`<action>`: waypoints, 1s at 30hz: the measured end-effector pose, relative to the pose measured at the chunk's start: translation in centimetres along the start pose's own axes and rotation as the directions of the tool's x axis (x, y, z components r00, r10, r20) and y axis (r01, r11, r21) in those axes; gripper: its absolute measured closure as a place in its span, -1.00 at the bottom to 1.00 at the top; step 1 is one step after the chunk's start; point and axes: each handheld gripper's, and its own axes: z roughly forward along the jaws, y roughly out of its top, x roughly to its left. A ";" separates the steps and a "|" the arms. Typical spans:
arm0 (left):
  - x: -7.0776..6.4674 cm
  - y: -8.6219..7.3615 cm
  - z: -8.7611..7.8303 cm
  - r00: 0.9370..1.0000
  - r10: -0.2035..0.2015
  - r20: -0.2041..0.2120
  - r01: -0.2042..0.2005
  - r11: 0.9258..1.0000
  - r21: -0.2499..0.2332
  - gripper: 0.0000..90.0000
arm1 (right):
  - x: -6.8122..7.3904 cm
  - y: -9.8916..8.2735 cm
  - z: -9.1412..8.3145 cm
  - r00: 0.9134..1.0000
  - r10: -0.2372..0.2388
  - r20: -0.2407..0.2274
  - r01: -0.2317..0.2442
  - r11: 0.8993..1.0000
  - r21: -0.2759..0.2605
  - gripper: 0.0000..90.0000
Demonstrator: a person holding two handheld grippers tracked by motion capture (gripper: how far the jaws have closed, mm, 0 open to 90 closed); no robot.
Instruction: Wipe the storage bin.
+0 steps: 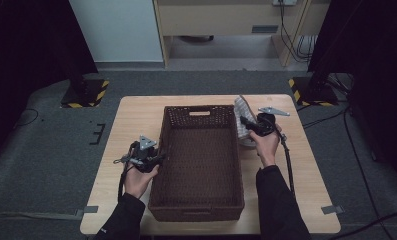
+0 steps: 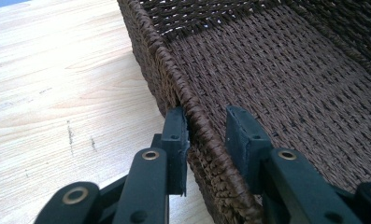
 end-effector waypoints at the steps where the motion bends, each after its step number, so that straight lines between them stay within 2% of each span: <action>1: 0.0 0.0 0.0 1.000 0.000 0.000 0.000 1.000 0.000 0.51 | -0.2 -0.5 0.5 1.000 0.007 0.007 -0.007 1.000 0.027 0.75; 4: 0.0 0.0 0.0 1.000 -0.001 0.002 0.001 1.000 -0.001 0.51 | -0.6 -1.5 1.4 1.000 -0.005 0.029 0.003 0.996 0.086 0.75; 6: 0.0 0.0 0.0 1.000 -0.002 0.004 0.002 1.000 -0.001 0.51 | -1.1 -2.4 1.8 0.999 0.017 0.041 -0.021 0.995 0.099 0.75; 7: 0.1 0.0 0.0 1.000 -0.003 0.005 0.003 1.000 -0.001 0.50 | -1.5 -2.8 2.0 0.998 0.017 0.059 -0.024 0.992 0.126 0.75; 8: 0.1 0.0 0.0 1.000 -0.004 0.007 0.004 1.000 -0.002 0.50 | -1.8 -3.5 2.3 0.996 -0.002 0.086 -0.013 0.985 0.173 0.75; 9: 0.1 -0.1 0.0 1.000 -0.006 0.010 0.006 1.000 -0.002 0.50 | -2.0 -3.8 2.5 0.996 0.001 0.088 -0.017 0.983 0.183 0.75; 11: 0.2 -0.1 0.0 1.000 -0.008 0.013 0.008 1.000 -0.001 0.49 | -2.2 -4.5 2.5 0.996 0.055 0.070 -0.065 0.986 0.157 0.75; 13: 0.2 -0.1 0.0 1.000 -0.005 0.014 0.005 1.000 -0.001 0.49 | -2.1 -4.2 2.2 0.995 0.095 0.037 -0.099 0.985 0.140 0.76; 14: 0.2 -0.1 0.1 1.000 -0.005 0.014 0.005 1.000 -0.001 0.49 | -2.1 -3.7 1.9 0.994 0.108 0.013 -0.108 0.988 0.107 0.77; 15: 0.2 -0.1 0.1 1.000 -0.004 0.013 0.004 1.000 0.000 0.49 | -1.9 -2.8 1.2 0.989 0.142 -0.033 -0.140 0.989 0.052 0.77; 17: 0.2 0.0 0.1 1.000 -0.001 0.010 0.001 1.000 0.001 0.49 | -1.5 -1.6 0.5 0.987 0.146 -0.073 -0.147 0.989 0.002 0.77; 19: 0.1 0.0 0.0 1.000 0.000 0.009 0.000 1.000 0.002 0.49 | -0.8 0.1 -0.3 0.986 0.130 -0.108 -0.137 0.989 -0.059 0.77; 21: 0.2 -0.1 0.0 1.000 0.001 0.009 -0.001 1.000 0.001 0.49 | -0.3 1.4 -0.7 0.988 0.104 -0.117 -0.117 0.988 -0.104 0.77; 23: 0.2 0.0 0.1 1.000 0.001 0.010 -0.001 1.000 0.001 0.49 | 0.0 1.9 -0.6 0.991 0.080 -0.108 -0.091 0.990 -0.104 0.77; 24: 0.2 0.0 0.1 1.000 0.003 0.010 -0.003 1.000 0.001 0.49 | 0.1 1.8 -0.4 0.993 0.068 -0.100 -0.077 0.993 -0.088 0.77; 27: 0.2 0.0 0.1 1.000 0.004 0.010 -0.004 1.000 0.001 0.49 | -0.1 0.9 0.6 0.995 0.064 -0.075 -0.068 0.996 -0.051 0.78; 28: 0.2 0.0 0.1 1.000 0.004 0.010 -0.004 1.000 0.001 0.49 | -0.4 0.5 0.9 0.995 0.072 -0.064 -0.074 0.997 -0.034 0.78; 30: 0.1 0.0 0.1 1.000 0.006 0.009 -0.006 1.000 0.002 0.49 | -0.8 -0.4 1.5 0.998 0.049 -0.025 -0.048 0.999 0.024 0.78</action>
